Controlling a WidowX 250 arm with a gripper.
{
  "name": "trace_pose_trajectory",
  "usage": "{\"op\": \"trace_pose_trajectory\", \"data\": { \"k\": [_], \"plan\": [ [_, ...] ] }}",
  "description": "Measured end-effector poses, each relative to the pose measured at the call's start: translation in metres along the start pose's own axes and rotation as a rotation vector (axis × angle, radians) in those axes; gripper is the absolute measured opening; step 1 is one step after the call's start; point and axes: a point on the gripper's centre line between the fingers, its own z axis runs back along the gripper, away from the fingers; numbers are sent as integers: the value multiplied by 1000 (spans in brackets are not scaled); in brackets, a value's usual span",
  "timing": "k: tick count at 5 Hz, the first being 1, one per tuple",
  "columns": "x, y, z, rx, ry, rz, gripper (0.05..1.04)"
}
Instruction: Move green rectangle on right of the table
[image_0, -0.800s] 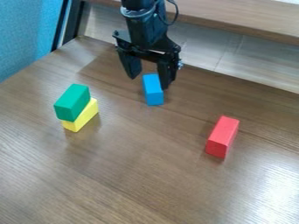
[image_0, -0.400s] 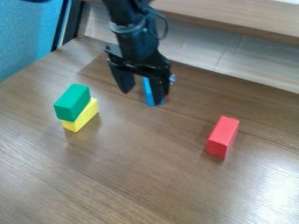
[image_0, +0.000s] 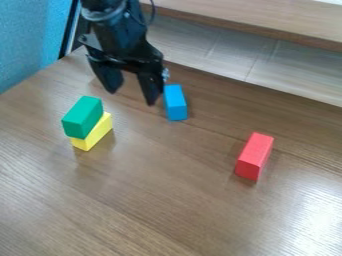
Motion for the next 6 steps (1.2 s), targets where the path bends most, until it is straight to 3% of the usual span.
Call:
{"op": "trace_pose_trajectory", "data": {
  "k": [1,2,5,6],
  "plan": [
    [-10,22,12,28,-6,58,999],
    [-17,47,10,56,-7,111,999],
    [-28,85,-33,70,71,182,999],
    [-23,90,-39,75,74,189,999]
  ]
}}
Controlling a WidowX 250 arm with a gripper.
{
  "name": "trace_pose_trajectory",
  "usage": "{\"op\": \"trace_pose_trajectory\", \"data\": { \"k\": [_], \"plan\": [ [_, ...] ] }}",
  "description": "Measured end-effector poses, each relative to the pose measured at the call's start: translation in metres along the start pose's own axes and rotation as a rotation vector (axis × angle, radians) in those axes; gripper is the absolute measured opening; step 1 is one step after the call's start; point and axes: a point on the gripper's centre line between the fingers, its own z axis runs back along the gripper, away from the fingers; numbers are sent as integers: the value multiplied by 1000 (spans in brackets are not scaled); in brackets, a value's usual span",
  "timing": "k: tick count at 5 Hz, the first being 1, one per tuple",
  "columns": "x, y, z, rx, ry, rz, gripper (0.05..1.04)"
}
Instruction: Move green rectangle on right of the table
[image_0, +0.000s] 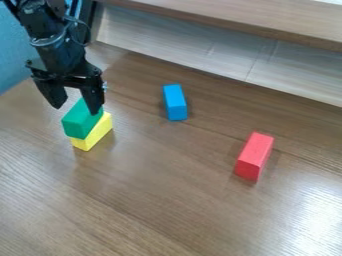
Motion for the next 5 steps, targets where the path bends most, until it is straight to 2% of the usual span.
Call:
{"op": "trace_pose_trajectory", "data": {
  "k": [4,5],
  "plan": [
    [1,12,-26,-10,42,43,999],
    [3,10,-27,-22,22,51,945]
  ]
}}
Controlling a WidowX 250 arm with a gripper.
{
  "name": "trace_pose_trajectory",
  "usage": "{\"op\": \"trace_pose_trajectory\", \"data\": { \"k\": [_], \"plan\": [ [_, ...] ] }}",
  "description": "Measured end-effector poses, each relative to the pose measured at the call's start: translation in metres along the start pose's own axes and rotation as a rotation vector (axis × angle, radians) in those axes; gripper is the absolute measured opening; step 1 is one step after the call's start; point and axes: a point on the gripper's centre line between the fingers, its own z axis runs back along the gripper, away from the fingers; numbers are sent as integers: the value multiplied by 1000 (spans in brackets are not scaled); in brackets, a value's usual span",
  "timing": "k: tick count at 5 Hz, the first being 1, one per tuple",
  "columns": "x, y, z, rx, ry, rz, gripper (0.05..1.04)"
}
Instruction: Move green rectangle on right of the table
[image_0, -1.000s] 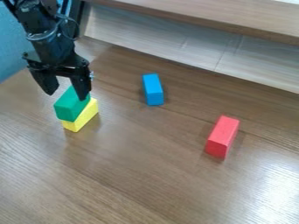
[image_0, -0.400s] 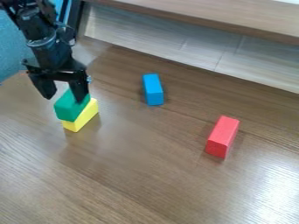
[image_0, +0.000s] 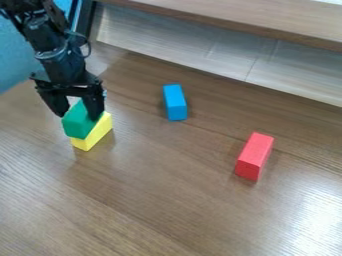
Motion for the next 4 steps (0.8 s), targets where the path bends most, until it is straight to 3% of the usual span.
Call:
{"op": "trace_pose_trajectory", "data": {
  "k": [1,2,4],
  "plan": [
    [-5,-1,-6,3,-9,33,657],
    [-5,-1,-6,3,-10,39,582],
    [-4,-14,1,-19,-26,28,582]
  ]
}}
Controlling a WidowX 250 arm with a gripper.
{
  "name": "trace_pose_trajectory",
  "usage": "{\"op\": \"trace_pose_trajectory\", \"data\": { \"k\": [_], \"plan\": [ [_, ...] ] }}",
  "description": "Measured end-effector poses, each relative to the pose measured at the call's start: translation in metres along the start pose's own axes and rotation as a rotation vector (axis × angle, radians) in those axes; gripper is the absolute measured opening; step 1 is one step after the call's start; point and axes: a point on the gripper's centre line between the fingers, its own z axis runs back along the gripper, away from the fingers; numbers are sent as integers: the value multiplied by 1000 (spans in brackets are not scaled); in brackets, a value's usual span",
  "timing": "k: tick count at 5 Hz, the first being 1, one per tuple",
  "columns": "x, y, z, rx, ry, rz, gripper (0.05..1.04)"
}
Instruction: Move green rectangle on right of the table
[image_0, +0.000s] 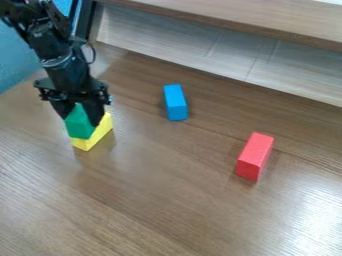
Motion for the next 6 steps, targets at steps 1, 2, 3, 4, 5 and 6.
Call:
{"op": "trace_pose_trajectory", "data": {
  "k": [1,2,3,4,5,6],
  "plan": [
    [5,-25,16,-27,-41,-60,582],
    [6,-62,27,-50,-61,-154,582],
    [0,-90,25,-75,-51,-212,582],
    [-23,-116,8,-108,7,-272,582],
    [-41,-133,-4,-125,41,-303,582],
    [-56,-146,-12,-137,65,-327,582]
  ]
}}
